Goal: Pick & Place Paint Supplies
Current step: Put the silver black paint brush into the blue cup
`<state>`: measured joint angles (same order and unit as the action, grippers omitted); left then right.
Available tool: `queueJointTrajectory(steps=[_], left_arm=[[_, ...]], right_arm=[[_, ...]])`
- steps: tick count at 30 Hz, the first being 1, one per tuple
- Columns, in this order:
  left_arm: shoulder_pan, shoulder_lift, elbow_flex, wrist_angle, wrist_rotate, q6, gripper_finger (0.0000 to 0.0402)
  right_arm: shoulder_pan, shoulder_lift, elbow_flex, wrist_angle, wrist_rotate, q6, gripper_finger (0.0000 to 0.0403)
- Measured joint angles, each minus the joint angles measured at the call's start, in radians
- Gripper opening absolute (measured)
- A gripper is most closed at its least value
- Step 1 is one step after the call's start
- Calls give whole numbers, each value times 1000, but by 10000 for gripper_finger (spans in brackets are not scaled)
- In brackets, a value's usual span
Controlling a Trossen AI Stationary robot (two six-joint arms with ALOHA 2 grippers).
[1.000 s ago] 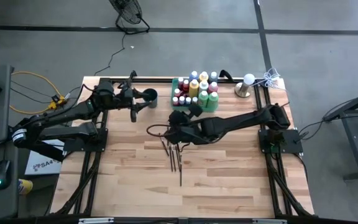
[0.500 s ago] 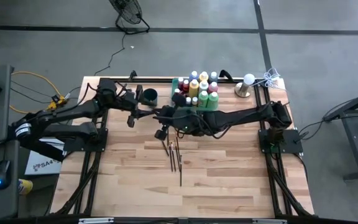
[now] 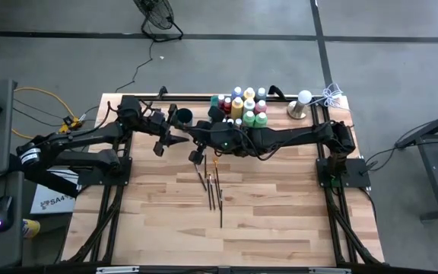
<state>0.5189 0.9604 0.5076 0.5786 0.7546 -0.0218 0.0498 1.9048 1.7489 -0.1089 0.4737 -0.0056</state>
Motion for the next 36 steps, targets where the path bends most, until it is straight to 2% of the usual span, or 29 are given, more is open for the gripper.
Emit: queueJointTrajectory(steps=[6, 16, 20, 26, 32, 36], left_arm=[[-55, 0, 0, 26, -10, 25, 164], [-101, 0, 0, 57, -115, 44, 158], [-100, 0, 0, 54, -123, 44, 119], [-100, 0, 0, 37, -142, 70, 19], [-100, 0, 0, 22, -153, 95, 28], [-101, 0, 0, -3, -167, 106, 13]], right_arm=[[0, 0, 0, 39, -10, -6, 4], [1, 0, 0, 39, -10, -18, 4], [0, 0, 0, 39, -10, -18, 4], [2, 1, 0, 35, -16, -18, 4], [1, 2, 0, 29, -12, -17, 12], [0, 1, 0, 19, -1, -14, 54]])
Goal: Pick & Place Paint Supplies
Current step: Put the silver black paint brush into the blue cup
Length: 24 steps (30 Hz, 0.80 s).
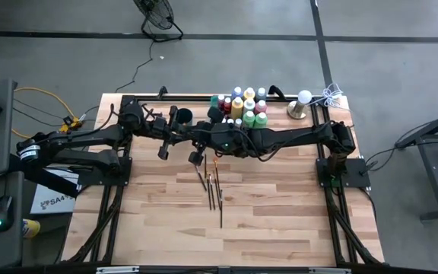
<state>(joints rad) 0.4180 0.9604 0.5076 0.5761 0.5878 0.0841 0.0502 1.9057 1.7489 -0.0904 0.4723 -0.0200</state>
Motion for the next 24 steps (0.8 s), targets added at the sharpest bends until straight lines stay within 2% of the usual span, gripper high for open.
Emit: queueJointTrajectory(steps=[5, 8, 11, 17, 24], left_arm=[[0, 0, 0, -42, -81, 43, 13], [1, 0, 0, -69, -184, 68, 21], [0, 0, -1, -102, -331, 102, 23], [1, 0, -1, -154, -638, 132, 20], [0, 0, -1, -217, -812, 156, 20]], right_arm=[[9, -36, 0, -73, 67, 28, 142], [26, -66, 0, -174, 166, 76, 190], [47, -90, 0, -283, 251, 149, 223], [94, -99, 0, -388, 348, 231, 242], [124, -89, 0, -422, 366, 270, 243]])
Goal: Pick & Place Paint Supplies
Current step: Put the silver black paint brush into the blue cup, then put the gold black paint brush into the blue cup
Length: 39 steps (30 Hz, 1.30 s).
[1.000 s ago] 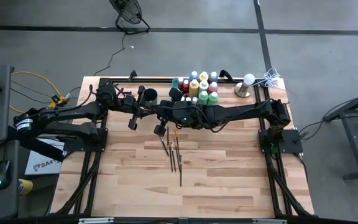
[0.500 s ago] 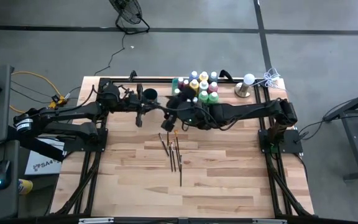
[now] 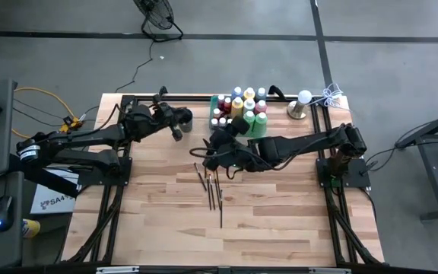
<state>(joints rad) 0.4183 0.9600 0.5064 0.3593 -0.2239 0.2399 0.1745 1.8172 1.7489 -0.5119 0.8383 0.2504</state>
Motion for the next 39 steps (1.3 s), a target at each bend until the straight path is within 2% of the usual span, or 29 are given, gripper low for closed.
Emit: queueJointTrajectory(steps=[5, 15, 18, 27, 31, 39], left_arm=[[1, 15, 0, -32, -102, 0, 20], [15, 92, 0, -17, -103, -19, 20], [57, 91, 0, -29, -56, -80, 20], [204, 92, 0, -99, 200, -167, 20], [232, 92, 0, -108, 214, -200, 32], [236, 92, 0, -108, 214, -200, 119]], right_arm=[[3, -1, 0, -4, 1, 15, 243], [2, -1, 0, -2, 1, 15, 243], [2, -1, 0, -2, 1, 16, 243], [2, -1, 0, -2, 1, 16, 243], [2, -1, 0, -1, 1, 16, 243], [2, -1, 0, -1, -2, 16, 243]])
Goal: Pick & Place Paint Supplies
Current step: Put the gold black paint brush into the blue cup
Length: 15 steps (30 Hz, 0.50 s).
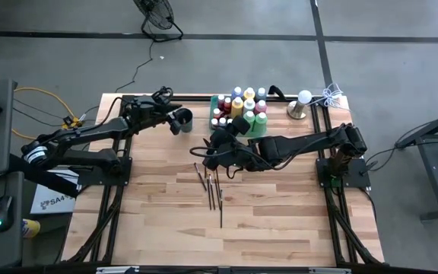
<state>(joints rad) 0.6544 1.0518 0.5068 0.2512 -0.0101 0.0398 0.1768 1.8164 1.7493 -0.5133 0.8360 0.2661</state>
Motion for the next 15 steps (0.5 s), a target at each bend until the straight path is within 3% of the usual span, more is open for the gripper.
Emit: queueJointTrajectory(steps=[6, 15], left_arm=[[0, 0, 0, 30, 0, 8, 157], [-2, -69, 0, 27, 0, 15, 161]], right_arm=[[0, 0, 0, -19, -2, 31, 243], [-2, 0, 0, -95, -60, 108, 243]])
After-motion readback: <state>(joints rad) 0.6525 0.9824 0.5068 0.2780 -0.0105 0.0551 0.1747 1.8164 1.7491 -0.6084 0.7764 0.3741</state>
